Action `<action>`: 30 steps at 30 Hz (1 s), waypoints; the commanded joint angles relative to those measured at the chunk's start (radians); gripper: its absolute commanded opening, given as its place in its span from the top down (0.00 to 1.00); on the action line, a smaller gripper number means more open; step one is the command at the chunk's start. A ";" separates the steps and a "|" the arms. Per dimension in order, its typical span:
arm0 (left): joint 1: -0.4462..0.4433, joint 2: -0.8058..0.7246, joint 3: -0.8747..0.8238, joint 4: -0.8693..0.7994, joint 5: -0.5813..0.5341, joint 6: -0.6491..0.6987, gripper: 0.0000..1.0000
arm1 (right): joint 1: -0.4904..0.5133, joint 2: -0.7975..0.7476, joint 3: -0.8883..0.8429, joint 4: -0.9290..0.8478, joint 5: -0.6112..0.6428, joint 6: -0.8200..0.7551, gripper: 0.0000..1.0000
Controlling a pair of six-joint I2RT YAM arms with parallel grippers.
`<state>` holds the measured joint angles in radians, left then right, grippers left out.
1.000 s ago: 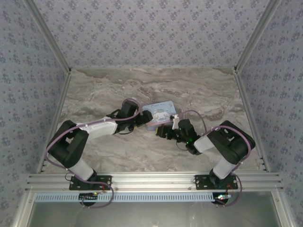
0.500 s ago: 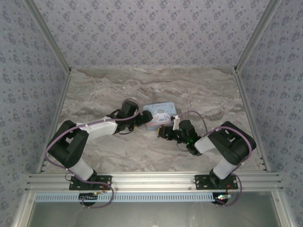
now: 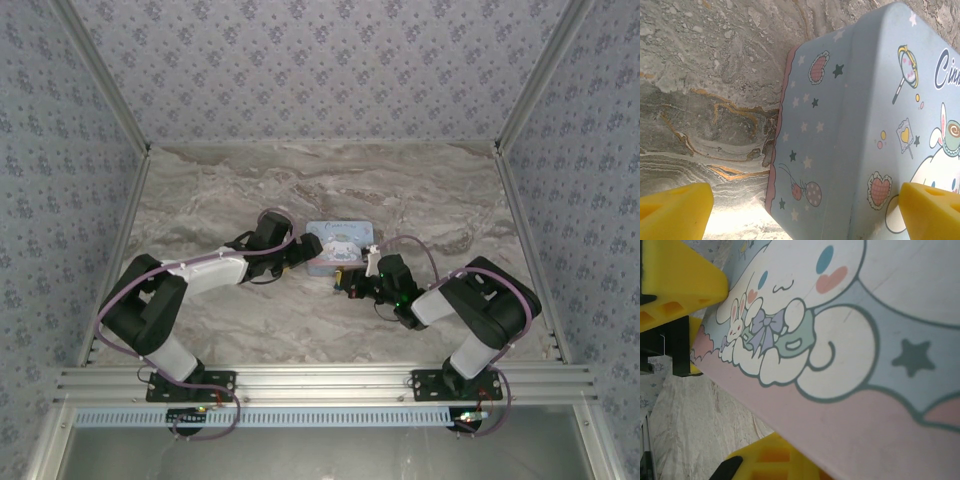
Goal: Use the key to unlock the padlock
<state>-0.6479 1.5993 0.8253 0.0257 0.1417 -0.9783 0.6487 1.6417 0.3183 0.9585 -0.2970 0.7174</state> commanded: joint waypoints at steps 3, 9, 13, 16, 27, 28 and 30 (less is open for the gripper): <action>-0.006 -0.002 0.000 -0.041 -0.010 0.003 0.05 | 0.003 -0.034 -0.010 0.015 0.032 -0.001 0.97; -0.005 -0.002 -0.004 -0.041 -0.011 0.003 0.05 | -0.012 -0.075 -0.027 -0.003 0.056 0.005 0.97; -0.005 -0.002 -0.003 -0.040 -0.009 0.001 0.05 | -0.033 -0.107 -0.044 -0.007 0.061 0.011 0.97; -0.010 0.002 -0.003 -0.036 -0.009 -0.001 0.05 | -0.051 -0.120 -0.050 -0.005 0.062 0.026 0.97; -0.025 0.028 0.003 -0.029 -0.008 -0.005 0.05 | -0.102 -0.123 -0.038 0.025 0.076 0.098 0.97; -0.027 0.030 0.002 -0.029 -0.008 -0.005 0.05 | -0.108 -0.122 -0.038 0.023 0.079 0.105 0.97; -0.029 0.034 0.003 -0.027 -0.008 -0.008 0.05 | -0.117 -0.119 -0.036 0.020 0.086 0.123 0.97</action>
<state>-0.6682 1.6070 0.8253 0.0425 0.1429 -0.9821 0.5484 1.5463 0.2718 0.9165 -0.2443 0.7979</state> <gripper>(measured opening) 0.953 0.059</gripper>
